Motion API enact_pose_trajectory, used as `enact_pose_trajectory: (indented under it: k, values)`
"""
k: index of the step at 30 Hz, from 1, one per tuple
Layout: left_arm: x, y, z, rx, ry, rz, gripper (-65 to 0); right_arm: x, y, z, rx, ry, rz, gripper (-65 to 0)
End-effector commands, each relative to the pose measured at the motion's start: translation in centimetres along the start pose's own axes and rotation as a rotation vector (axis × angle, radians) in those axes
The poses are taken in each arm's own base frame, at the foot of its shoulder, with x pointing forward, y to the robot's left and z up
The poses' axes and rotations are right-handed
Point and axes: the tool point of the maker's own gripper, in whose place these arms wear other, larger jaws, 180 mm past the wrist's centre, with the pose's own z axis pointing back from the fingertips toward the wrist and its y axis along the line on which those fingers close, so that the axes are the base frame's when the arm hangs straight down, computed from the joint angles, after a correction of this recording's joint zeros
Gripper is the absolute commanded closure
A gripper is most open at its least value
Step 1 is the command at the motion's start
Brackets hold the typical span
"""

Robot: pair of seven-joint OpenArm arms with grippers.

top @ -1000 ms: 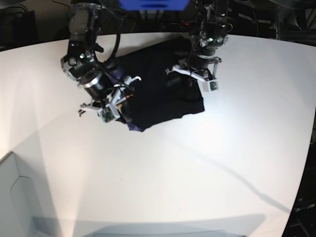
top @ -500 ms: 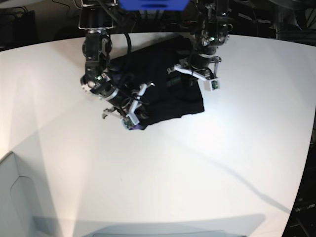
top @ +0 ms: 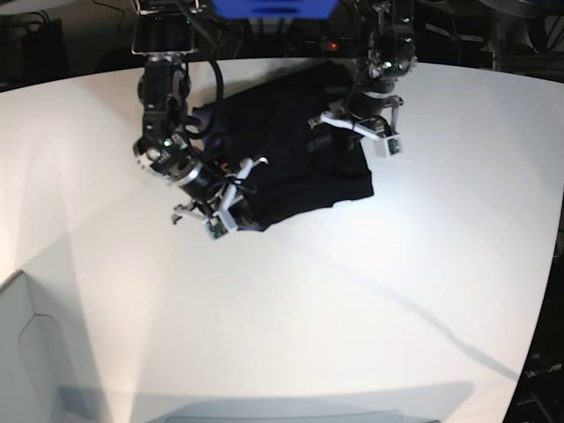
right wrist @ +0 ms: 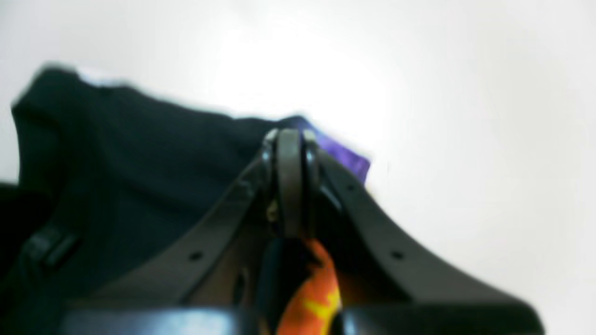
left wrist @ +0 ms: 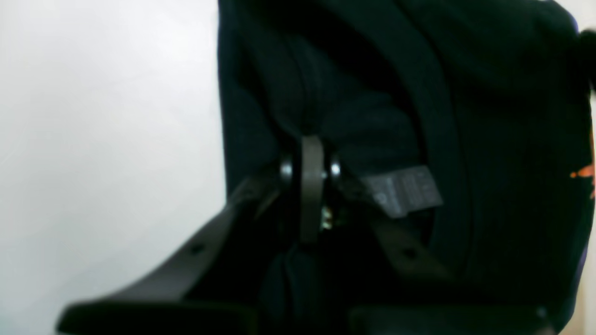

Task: Fold the T-shirt properly
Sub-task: 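Grasp the stack edges with both grippers and rotate it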

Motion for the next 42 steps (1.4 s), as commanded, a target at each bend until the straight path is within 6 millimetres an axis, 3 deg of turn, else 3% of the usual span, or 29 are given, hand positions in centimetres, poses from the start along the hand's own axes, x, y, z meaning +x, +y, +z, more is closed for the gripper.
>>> enact_pose_trajectory:
  k: [1,8,11,16,19,23,26,31,42]
  values:
    - [-1.2,1.6,0.3,0.065,0.051,-0.01,0.0,2.1,-0.1,-0.1,0.003,-0.063,0.007,0.0]
    - [-1.4,1.7,0.4,0.067,0.054,-0.01,0.0,-0.8,0.0,-1.7,0.037,0.01,-0.042,0.0]
    - [-1.3,1.6,0.4,0.066,0.052,-0.01,0.0,-1.5,-0.6,-1.5,0.031,0.027,-0.037,0.0]
    - [-0.9,1.3,0.4,0.057,0.046,-0.012,-2.5,1.7,-1.3,-0.3,-0.004,-0.042,0.023,0.0]
    - [-0.1,0.9,0.9,0.049,0.021,-0.012,-10.4,3.3,-1.5,0.4,-0.021,-0.08,0.051,0.0]
    - [1.2,0.3,2.4,0.034,-0.023,-0.017,-31.3,3.8,-1.7,0.9,-0.037,-0.064,0.074,0.0]
    - [1.9,-0.1,3.3,0.025,-0.046,-0.021,-40.0,4.0,-1.8,1.2,-0.045,-0.055,0.086,0.0]
    - [1.8,-0.1,4.3,0.025,-0.051,-0.023,-40.8,4.5,-1.8,1.8,-0.057,-0.061,0.1,0.0]
    - [-0.7,1.2,5.2,0.062,0.007,-0.011,-41.2,4.3,-1.9,2.0,-0.063,-0.044,0.107,0.0]
